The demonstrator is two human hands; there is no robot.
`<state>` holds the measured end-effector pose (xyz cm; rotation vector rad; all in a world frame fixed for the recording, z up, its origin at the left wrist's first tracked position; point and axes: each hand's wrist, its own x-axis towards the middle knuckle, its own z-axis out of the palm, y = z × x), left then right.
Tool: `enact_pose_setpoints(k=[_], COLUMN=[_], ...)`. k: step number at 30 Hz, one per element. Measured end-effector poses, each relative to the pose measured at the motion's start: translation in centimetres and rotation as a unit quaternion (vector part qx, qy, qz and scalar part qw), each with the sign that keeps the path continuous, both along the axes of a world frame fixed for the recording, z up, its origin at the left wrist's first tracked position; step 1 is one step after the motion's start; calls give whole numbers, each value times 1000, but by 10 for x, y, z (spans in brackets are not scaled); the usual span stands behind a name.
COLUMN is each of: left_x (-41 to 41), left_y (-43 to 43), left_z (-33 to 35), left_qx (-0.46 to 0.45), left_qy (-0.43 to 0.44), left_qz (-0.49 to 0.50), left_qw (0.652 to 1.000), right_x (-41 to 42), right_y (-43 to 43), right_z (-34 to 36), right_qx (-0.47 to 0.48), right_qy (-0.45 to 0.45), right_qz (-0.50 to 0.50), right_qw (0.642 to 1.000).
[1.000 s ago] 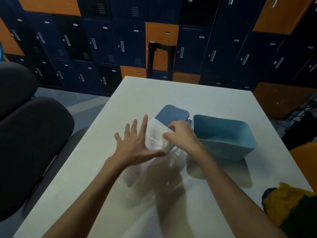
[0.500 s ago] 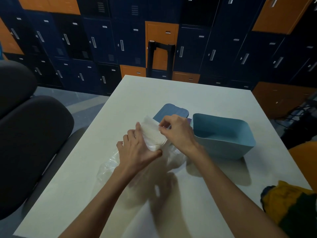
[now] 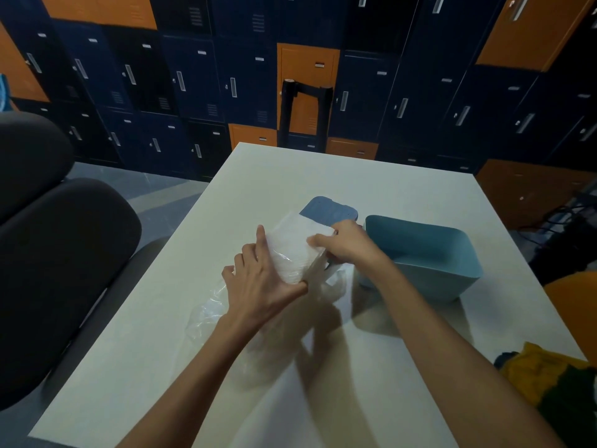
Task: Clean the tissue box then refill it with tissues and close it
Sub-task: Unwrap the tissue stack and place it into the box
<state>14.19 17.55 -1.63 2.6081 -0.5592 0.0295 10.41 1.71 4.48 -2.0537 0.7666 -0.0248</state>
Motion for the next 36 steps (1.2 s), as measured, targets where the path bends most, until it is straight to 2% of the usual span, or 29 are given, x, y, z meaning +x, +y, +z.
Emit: enact_pose_setpoints(k=[5, 9, 14, 15, 17, 20, 22, 26, 29, 33, 36], left_x=[-1, -2, -2, -2, -2, -3, -3, -3, -2, 2, 8], left_y=[0, 2, 6, 6, 7, 7, 7, 6, 7, 14, 12], left_z=[0, -1, -6, -6, -7, -8, -9, -11, -11, -11, -2], left_qx=[-1, 4, 8, 9, 9, 2, 0, 0, 5, 5, -20], left_qy=[5, 10, -8, -12, -16, -19, -21, -19, -7, 52, 98], left_qz=[1, 3, -6, -6, -5, 0, 2, 4, 2, -29, -46], left_qw=[1000, 1000, 1000, 1000, 1000, 1000, 1000, 1000, 1000, 998, 994], right_x=[-2, 1, 5, 7, 8, 6, 4, 5, 9, 7, 0], right_y=[7, 9, -6, -11, -18, -20, -19, -10, -10, -20, -27], right_z=[-1, 5, 21, 20, 14, 1, -8, -20, -14, 11, 34], right_qx=[-73, -84, -90, -57, 68, 249, 297, 285, 246, 138, 112], right_qy=[-57, -55, -146, -162, -163, -142, -127, -113, -177, -250, -317], right_qz=[19, 27, -66, -85, -115, -135, -132, -109, -117, -115, -80], right_qw=[995, 995, 983, 981, 978, 948, 937, 946, 946, 951, 938])
